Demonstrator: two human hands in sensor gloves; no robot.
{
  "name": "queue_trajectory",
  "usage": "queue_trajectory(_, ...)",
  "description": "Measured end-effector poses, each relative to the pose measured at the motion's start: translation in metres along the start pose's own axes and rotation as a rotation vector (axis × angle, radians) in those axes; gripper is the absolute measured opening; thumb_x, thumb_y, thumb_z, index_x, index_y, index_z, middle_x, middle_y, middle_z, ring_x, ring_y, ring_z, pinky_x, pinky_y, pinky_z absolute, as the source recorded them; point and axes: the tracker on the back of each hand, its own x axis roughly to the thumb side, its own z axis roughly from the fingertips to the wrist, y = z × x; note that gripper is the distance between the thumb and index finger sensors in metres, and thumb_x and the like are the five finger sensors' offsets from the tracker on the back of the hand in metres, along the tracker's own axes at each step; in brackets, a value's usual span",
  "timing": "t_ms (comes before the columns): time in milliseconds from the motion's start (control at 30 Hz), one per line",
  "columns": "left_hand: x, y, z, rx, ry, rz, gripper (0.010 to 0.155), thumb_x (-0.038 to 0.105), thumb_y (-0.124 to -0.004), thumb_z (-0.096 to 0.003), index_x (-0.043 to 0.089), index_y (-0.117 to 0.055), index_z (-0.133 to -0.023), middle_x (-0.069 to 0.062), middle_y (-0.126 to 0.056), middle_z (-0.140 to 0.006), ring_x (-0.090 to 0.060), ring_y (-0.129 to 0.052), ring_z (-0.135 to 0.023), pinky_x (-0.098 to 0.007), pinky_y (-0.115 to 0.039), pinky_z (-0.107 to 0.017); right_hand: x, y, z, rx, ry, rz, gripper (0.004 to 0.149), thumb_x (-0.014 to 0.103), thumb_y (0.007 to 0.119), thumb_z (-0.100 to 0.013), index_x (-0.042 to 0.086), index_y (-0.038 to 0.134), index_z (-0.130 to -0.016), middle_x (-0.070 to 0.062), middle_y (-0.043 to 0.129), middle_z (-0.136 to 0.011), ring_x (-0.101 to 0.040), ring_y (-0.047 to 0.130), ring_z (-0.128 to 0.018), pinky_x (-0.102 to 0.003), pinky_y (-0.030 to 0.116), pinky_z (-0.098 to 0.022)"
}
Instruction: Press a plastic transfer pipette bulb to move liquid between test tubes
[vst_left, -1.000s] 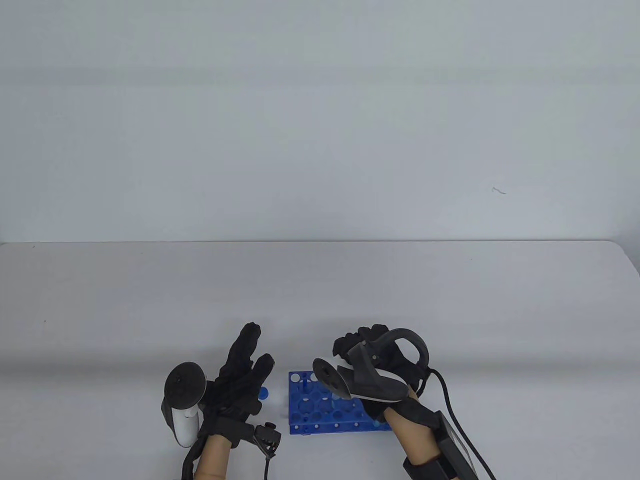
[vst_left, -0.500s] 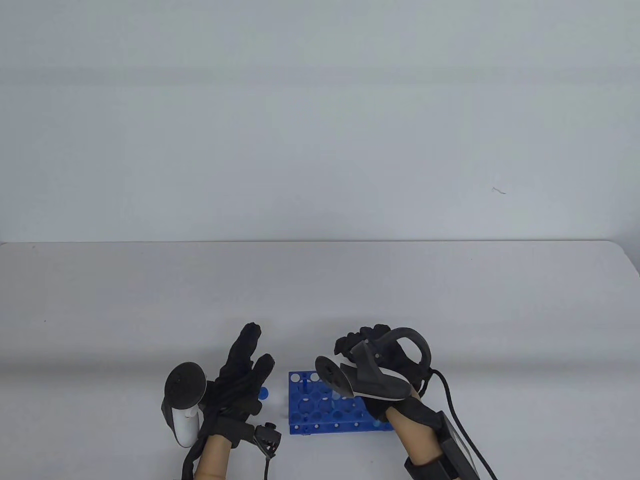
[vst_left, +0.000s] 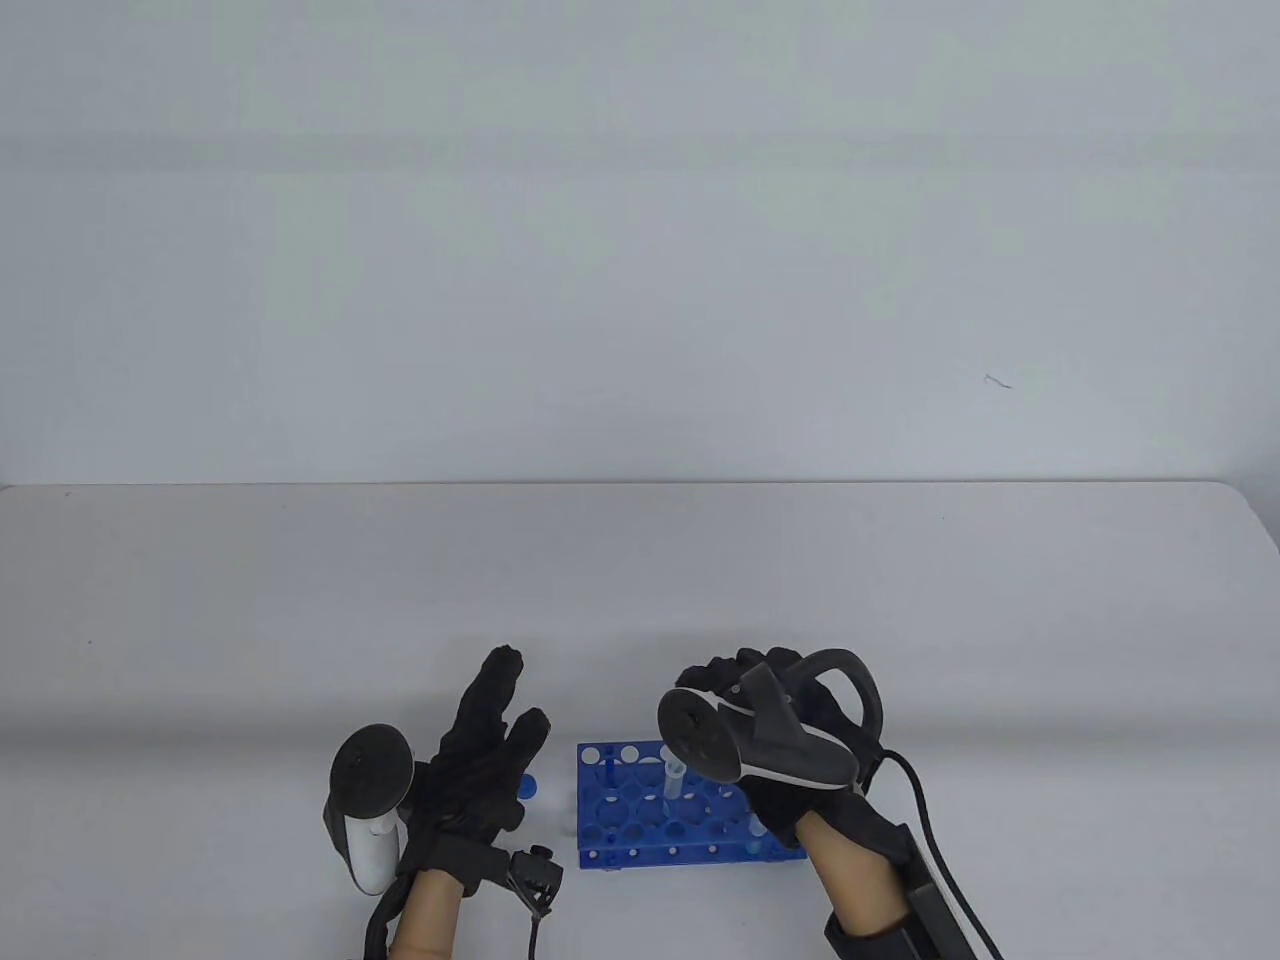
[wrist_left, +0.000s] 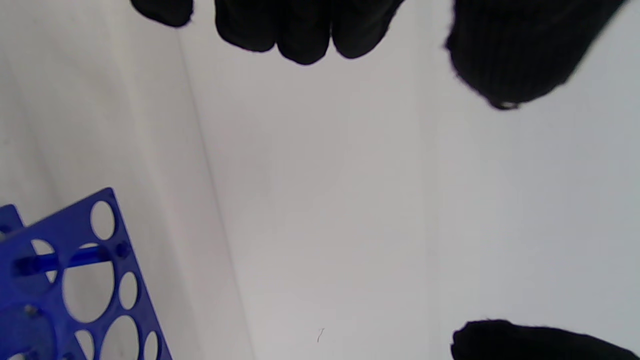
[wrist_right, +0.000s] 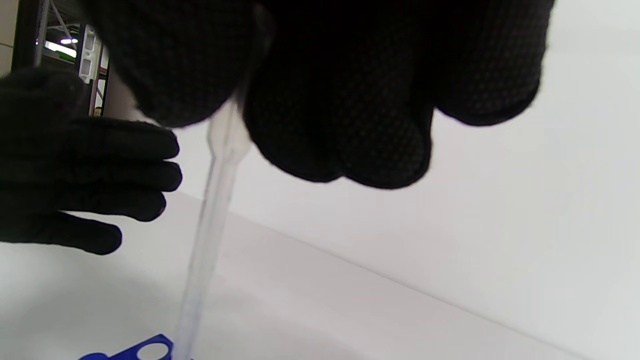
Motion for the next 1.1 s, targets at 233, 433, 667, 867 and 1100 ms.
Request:
queue_trajectory(233,0.0,0.0,0.0,-0.001,-0.001,0.001,0.089,0.069,-0.069,-0.04,0.036,-0.034,-0.115,0.003,-0.034,-0.127,-0.026,-0.034,-0.117,-0.059,-0.036,-0.085,-0.022,-0.031,0.021,-0.033,0.03,-0.07,0.048,0.036,0.088,-0.031,0.02,0.088,-0.076,0.002,0.104,-0.058,-0.017,0.102,-0.046,-0.045,0.082,-0.048)
queue_trajectory(433,0.0,-0.001,0.0,-0.002,-0.002,-0.002,0.089,0.069,-0.069,-0.0399,0.036,-0.035,-0.115,0.004,-0.035,-0.127,-0.026,-0.034,-0.116,-0.059,-0.036,-0.085,-0.04,-0.045,0.04,0.01,0.094,-0.066,0.047,0.035,0.088,-0.031,0.02,0.089,-0.076,0.001,0.104,-0.057,-0.018,0.102,-0.045,-0.045,0.082,-0.048)
queue_trajectory(667,-0.001,-0.002,0.0,-0.008,-0.001,-0.013,0.089,0.069,-0.069,-0.0399,0.036,-0.034,-0.115,0.004,-0.035,-0.127,-0.026,-0.034,-0.117,-0.059,-0.036,-0.085,-0.05,-0.045,0.051,0.076,0.143,-0.044,0.046,0.035,0.088,-0.031,0.019,0.09,-0.074,0.002,0.105,-0.055,-0.017,0.103,-0.043,-0.045,0.083,-0.047)
queue_trajectory(867,-0.002,-0.003,0.0,-0.01,0.001,-0.018,0.089,0.069,-0.069,-0.04,0.036,-0.034,-0.115,0.003,-0.035,-0.127,-0.026,-0.034,-0.117,-0.059,-0.036,-0.085,-0.051,-0.037,0.048,0.116,0.14,-0.025,0.045,0.035,0.089,-0.03,0.019,0.091,-0.071,0.002,0.106,-0.052,-0.017,0.104,-0.04,-0.044,0.084,-0.045)
queue_trajectory(1100,-0.002,-0.004,0.001,-0.01,0.001,-0.019,0.089,0.069,-0.069,-0.04,0.036,-0.034,-0.115,0.004,-0.034,-0.127,-0.026,-0.034,-0.116,-0.059,-0.036,-0.085,-0.047,-0.024,0.039,0.149,0.13,0.011,0.043,0.036,0.089,-0.029,0.019,0.093,-0.068,0.002,0.107,-0.049,-0.017,0.105,-0.038,-0.044,0.085,-0.044)
